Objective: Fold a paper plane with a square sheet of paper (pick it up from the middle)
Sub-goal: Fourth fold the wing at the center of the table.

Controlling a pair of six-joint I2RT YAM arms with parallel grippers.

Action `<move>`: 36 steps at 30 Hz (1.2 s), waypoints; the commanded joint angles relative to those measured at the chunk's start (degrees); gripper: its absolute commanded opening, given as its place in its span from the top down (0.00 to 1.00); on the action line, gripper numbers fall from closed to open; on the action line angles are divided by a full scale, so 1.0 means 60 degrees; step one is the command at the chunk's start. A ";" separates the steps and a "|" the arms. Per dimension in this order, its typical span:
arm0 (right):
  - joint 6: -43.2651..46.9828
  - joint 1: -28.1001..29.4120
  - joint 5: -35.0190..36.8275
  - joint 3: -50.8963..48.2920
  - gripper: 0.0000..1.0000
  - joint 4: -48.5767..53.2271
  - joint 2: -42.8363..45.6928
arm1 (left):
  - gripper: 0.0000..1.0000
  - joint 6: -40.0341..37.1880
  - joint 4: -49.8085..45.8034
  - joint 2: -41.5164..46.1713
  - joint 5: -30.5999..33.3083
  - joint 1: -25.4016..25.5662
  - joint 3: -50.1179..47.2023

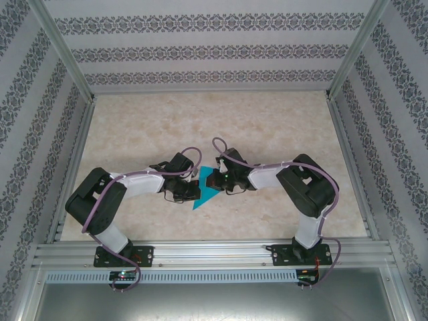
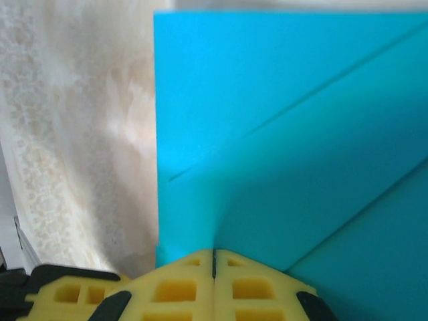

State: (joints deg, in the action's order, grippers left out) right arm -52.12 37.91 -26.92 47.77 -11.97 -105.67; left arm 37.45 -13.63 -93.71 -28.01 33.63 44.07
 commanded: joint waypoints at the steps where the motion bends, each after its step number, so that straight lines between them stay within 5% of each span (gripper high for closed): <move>1: 0.0376 -0.0498 0.1150 0.0291 1.00 0.0457 -0.0398 | 0.98 -0.0269 -0.1347 -0.0465 0.0804 0.0006 -0.0508; 20: 0.1116 -0.2211 0.0619 0.1355 0.98 0.0988 -0.1159 | 0.98 -0.0305 -0.1405 -0.0583 0.0770 0.0006 -0.0444; 36: 0.1430 -0.1933 0.0298 0.1254 0.94 0.1629 0.0511 | 0.98 -0.0338 -0.1477 -0.0429 0.0700 0.0006 -0.0477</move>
State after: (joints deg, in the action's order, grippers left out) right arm -44.58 25.04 -25.76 55.42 -3.38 -103.81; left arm 37.04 -12.14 -94.08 -27.38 33.63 44.12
